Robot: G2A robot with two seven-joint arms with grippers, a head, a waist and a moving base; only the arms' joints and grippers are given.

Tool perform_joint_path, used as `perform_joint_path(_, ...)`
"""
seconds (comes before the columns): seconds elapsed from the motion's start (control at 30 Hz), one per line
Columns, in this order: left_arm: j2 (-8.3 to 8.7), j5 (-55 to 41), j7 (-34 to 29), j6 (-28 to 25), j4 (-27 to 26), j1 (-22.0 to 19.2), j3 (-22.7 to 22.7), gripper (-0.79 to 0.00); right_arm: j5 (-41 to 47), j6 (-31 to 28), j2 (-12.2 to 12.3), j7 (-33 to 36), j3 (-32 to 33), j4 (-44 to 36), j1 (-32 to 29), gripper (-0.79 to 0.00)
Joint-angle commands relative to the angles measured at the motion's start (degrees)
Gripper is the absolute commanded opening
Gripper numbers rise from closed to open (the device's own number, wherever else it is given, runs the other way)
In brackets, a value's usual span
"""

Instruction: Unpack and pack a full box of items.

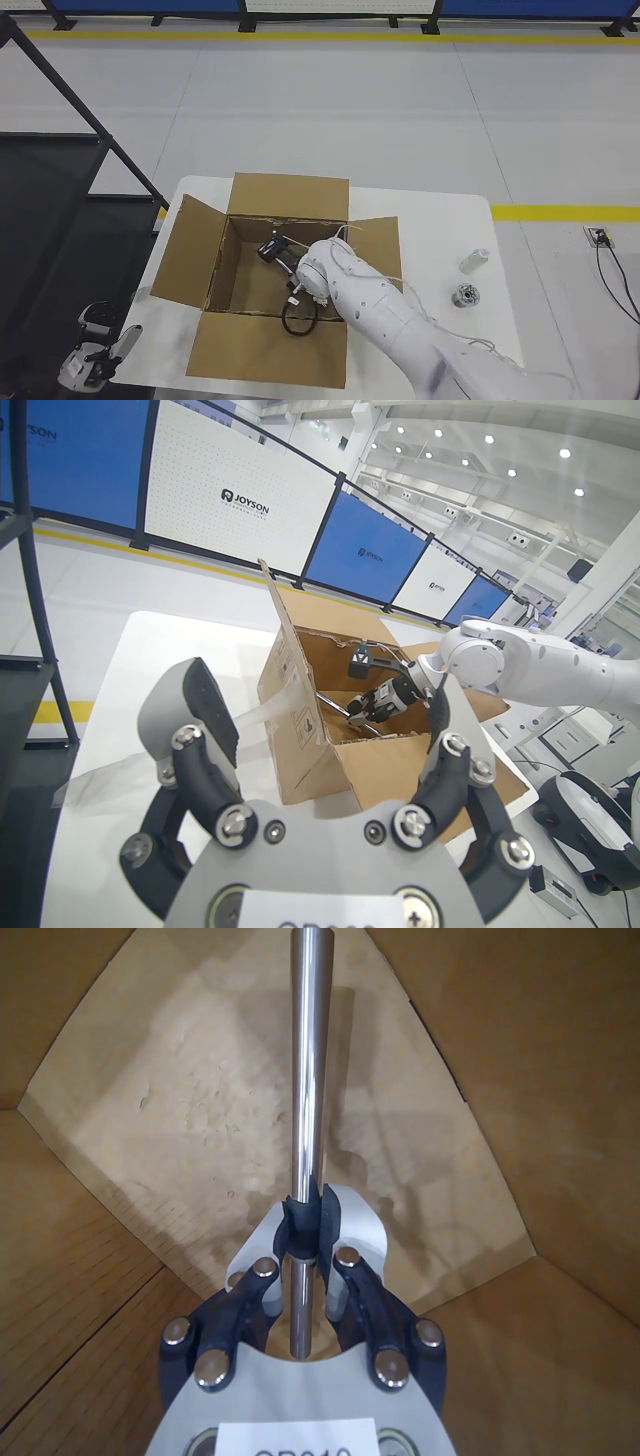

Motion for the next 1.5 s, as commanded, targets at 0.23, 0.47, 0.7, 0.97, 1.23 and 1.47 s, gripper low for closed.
perform_joint_path(0.23,-0.12,0.7,0.0,0.0,-0.7,0.3,0.4,0.000,1.0,-2.1,-1.2,-1.4,1.7,2.7,1.5,-0.548)
perform_joint_path(0.47,-0.19,1.4,-0.2,0.2,-0.8,0.3,0.7,0.000,2.5,-5.8,0.1,-1.9,4.6,-0.1,2.2,-0.529)
perform_joint_path(0.7,-0.22,2.2,-0.7,0.1,-1.5,0.1,1.4,0.000,1.2,-7.0,4.4,0.1,9.0,-12.9,-0.6,-0.499)
perform_joint_path(0.97,-0.25,3.0,-1.0,0.1,-2.1,0.1,2.0,0.000,-9.1,-2.6,14.2,10.2,23.6,-48.4,-16.0,-0.437)
perform_joint_path(1.23,-0.28,3.0,-0.9,0.3,-2.0,0.0,2.3,0.000,-19.1,-1.7,20.5,17.2,43.8,-79.9,-35.6,-0.154)
perform_joint_path(1.47,-0.26,2.7,-1.1,0.5,-1.6,-0.5,2.7,0.000,-19.4,0.6,22.9,15.2,61.7,-89.3,-48.2,0.000)
